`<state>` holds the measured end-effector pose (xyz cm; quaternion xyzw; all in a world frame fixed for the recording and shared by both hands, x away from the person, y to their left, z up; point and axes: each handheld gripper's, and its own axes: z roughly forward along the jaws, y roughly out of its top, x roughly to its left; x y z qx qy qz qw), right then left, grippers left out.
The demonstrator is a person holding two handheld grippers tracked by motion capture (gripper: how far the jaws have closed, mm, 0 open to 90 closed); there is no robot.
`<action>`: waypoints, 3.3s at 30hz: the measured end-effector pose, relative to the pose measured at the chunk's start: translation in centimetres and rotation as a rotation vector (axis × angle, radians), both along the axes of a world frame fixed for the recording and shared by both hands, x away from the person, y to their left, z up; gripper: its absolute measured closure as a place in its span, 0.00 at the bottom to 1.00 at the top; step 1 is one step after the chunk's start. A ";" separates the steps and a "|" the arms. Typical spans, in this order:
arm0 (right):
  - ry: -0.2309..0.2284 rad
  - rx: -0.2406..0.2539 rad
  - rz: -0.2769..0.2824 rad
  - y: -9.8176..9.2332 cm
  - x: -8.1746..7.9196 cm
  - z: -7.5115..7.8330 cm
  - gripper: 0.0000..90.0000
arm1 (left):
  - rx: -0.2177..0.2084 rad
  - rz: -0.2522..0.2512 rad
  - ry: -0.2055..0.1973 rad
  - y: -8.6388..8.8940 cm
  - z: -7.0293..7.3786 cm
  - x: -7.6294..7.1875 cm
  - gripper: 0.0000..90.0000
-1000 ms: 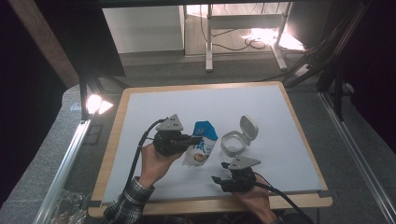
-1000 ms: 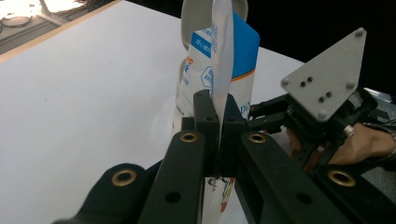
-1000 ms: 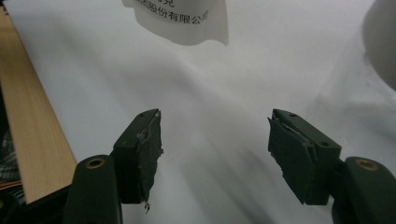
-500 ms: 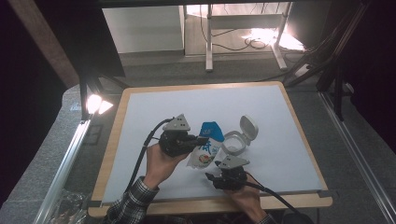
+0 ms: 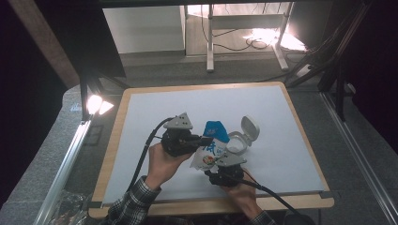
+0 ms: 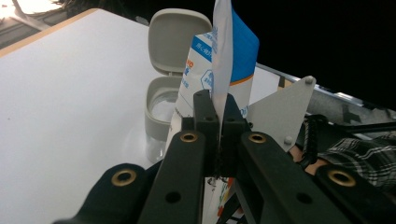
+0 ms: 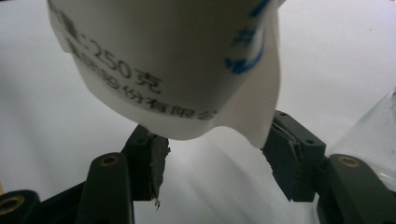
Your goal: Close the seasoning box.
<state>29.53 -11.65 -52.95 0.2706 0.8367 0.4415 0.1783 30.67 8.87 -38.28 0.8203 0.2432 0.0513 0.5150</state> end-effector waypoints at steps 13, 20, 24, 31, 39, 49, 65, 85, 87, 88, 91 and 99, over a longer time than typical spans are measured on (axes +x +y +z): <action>-0.064 0.025 -0.012 0.4 -0.3 0.4 0.47 | -0.019 0.002 0.023 0.0 0.1 0.2 1.00; -0.068 0.029 -0.023 0.5 -0.2 0.4 0.46 | -0.038 -0.005 0.040 0.3 0.3 0.2 1.00; -0.093 0.040 -0.027 0.5 -0.2 0.5 0.46 | -0.053 -0.010 0.052 0.3 0.3 0.4 1.00; -0.077 0.061 0.014 0.5 -0.3 0.6 0.47 | -0.043 -0.006 0.069 0.0 -0.2 0.7 1.00; -0.051 0.053 0.048 0.4 -0.4 0.6 0.61 | -0.043 0.014 0.074 -0.4 -0.7 1.5 1.00; -0.014 0.057 0.103 0.0 -0.3 0.6 0.63 | -0.049 0.022 0.089 -0.7 -1.3 2.5 0.99; 0.091 0.093 0.169 -1.2 -0.4 0.6 0.63 | -0.005 -0.011 0.041 -2.0 -1.8 3.2 0.99; 0.153 0.165 0.231 -1.7 -0.6 0.9 0.62 | 0.017 -0.037 0.024 -3.1 -2.0 4.2 0.99; 0.147 0.167 0.233 -1.7 -0.6 0.9 0.62 | 0.022 -0.035 0.025 -3.2 -2.0 4.2 0.99; 0.148 0.168 0.235 -1.7 -0.6 0.9 0.62 | 0.021 -0.034 0.026 -3.4 -2.0 4.2 0.99; 0.156 0.172 0.237 -1.7 -0.7 0.9 0.62 | 0.030 -0.034 0.025 -3.5 -2.0 4.3 0.99; 0.172 0.193 0.243 -1.8 -0.6 1.0 0.62 | 0.055 -0.035 0.024 -4.4 -1.9 4.6 0.99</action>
